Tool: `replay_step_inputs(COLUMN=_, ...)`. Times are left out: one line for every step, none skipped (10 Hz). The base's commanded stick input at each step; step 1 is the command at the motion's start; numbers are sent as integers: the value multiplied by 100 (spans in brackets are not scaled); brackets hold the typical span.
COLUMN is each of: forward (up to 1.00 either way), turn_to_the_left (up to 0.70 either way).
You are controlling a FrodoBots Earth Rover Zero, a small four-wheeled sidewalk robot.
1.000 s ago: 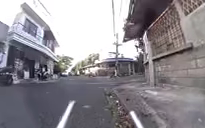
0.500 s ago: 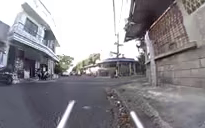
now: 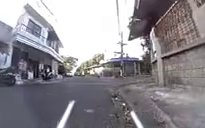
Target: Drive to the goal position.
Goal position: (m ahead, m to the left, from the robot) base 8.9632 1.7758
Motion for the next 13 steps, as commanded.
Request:
replay_step_inputs(forward=70, turn_to_the_left=35)
replay_step_inputs(forward=70, turn_to_the_left=35)
replay_step_inputs(forward=70, turn_to_the_left=33)
replay_step_inputs(forward=70, turn_to_the_left=17)
replay_step_inputs(forward=70, turn_to_the_left=2)
replay_step_inputs(forward=70, turn_to_the_left=0)
replay_step_inputs(forward=70, turn_to_the_left=0)
replay_step_inputs(forward=70, turn_to_the_left=0)
replay_step_inputs(forward=70, turn_to_the_left=0)
replay_step_inputs(forward=70, turn_to_the_left=0)
replay_step_inputs(forward=70, turn_to_the_left=0)
replay_step_inputs(forward=70, turn_to_the_left=0)
replay_step_inputs(forward=70, turn_to_the_left=0)
